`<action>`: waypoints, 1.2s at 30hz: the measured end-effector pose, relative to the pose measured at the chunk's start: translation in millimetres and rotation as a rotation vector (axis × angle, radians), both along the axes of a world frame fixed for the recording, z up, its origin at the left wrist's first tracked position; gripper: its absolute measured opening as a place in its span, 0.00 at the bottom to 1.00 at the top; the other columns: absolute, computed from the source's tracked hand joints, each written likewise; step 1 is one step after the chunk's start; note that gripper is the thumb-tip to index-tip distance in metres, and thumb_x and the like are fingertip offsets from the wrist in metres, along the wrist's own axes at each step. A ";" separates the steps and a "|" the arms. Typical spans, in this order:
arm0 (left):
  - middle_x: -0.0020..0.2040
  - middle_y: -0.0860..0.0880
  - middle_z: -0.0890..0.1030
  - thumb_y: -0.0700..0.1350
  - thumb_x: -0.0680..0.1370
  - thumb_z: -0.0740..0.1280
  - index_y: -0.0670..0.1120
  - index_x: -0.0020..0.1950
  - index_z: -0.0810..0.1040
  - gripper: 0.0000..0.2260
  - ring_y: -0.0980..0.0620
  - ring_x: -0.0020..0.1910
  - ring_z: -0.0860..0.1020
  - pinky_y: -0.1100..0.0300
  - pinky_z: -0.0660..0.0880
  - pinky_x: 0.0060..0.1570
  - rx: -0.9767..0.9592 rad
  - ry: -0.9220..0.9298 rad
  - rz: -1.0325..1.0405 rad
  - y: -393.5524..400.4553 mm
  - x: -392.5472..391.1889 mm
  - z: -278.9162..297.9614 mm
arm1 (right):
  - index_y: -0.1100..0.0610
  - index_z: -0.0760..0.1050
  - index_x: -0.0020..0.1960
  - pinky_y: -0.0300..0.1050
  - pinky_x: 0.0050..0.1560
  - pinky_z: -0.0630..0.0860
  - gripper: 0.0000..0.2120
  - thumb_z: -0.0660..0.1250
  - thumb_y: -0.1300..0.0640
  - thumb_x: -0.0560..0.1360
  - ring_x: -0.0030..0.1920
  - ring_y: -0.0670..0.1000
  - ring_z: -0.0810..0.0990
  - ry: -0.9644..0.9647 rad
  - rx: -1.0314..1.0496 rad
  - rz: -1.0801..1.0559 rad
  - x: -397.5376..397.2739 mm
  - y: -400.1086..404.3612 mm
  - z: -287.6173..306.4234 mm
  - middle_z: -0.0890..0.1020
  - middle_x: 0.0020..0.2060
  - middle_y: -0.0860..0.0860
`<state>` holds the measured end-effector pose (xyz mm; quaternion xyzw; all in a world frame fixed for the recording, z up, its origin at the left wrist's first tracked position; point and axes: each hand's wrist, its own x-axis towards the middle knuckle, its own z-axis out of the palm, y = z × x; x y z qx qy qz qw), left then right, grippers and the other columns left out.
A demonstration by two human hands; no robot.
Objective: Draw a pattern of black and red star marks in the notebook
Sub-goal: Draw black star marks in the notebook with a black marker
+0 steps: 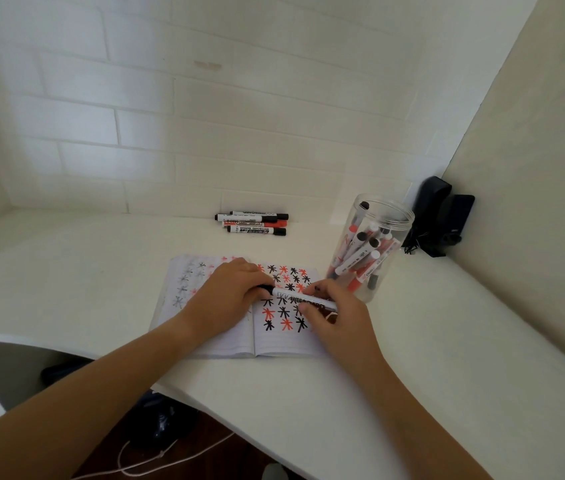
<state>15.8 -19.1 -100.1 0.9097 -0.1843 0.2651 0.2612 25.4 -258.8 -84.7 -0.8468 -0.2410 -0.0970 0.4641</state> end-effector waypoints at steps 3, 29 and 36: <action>0.48 0.51 0.85 0.48 0.78 0.67 0.46 0.56 0.86 0.12 0.50 0.49 0.76 0.55 0.73 0.51 -0.006 0.006 -0.016 -0.1 -2.6 4.6 | 0.52 0.80 0.51 0.51 0.43 0.80 0.05 0.75 0.57 0.77 0.43 0.48 0.82 -0.069 -0.012 -0.010 -0.5 2.3 -2.2 0.84 0.43 0.46; 0.76 0.56 0.68 0.70 0.77 0.42 0.61 0.74 0.69 0.32 0.56 0.80 0.52 0.46 0.43 0.78 0.121 0.313 0.148 -1.8 6.5 -6.2 | 0.55 0.72 0.57 0.49 0.45 0.83 0.10 0.70 0.64 0.81 0.42 0.54 0.87 -0.193 0.588 -0.116 -9.2 -10.0 63.3 0.85 0.46 0.50; 0.77 0.57 0.67 0.63 0.82 0.49 0.61 0.74 0.70 0.23 0.57 0.80 0.52 0.48 0.45 0.79 0.134 0.323 0.152 0.6 7.4 -8.0 | 0.55 0.71 0.65 0.36 0.45 0.76 0.10 0.62 0.62 0.84 0.44 0.51 0.82 -0.687 0.430 -0.354 14.5 -27.7 136.5 0.82 0.51 0.52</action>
